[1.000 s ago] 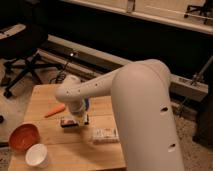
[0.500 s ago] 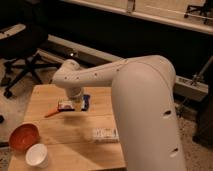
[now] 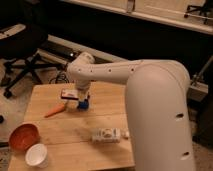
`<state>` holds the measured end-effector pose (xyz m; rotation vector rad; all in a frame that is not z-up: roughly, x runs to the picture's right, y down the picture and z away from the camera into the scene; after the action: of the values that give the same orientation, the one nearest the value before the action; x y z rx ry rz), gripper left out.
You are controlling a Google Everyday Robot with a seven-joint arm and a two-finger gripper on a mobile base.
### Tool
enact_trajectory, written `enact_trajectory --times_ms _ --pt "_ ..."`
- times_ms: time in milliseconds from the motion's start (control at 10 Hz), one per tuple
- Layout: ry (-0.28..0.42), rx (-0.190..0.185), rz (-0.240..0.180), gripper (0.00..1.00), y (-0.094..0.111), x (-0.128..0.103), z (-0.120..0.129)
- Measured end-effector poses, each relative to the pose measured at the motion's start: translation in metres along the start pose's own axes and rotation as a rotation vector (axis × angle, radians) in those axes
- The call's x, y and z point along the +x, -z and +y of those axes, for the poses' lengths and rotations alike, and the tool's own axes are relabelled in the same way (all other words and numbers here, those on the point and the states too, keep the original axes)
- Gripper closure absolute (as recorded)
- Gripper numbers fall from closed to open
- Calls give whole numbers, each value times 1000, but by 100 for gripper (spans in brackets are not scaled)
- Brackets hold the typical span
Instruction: Place the eraser on the white sponge
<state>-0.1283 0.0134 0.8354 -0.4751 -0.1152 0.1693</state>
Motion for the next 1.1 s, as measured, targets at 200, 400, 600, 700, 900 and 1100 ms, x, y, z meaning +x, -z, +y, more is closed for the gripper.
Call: enact_trajectory --times_ms 200,400,600,700,900,1100 --pt "-19 -12 -37 100 -10 18 -9" --pt "-30 -33 -50 100 -22 27 -12" --pt "-47 -49 -56 100 -37 33 -19" --pt "-55 -50 -52 100 -42 36 -23" --pt "-60 -49 -26 100 -55 37 -30" --pt "-70 -55 20 100 -71 43 -29"
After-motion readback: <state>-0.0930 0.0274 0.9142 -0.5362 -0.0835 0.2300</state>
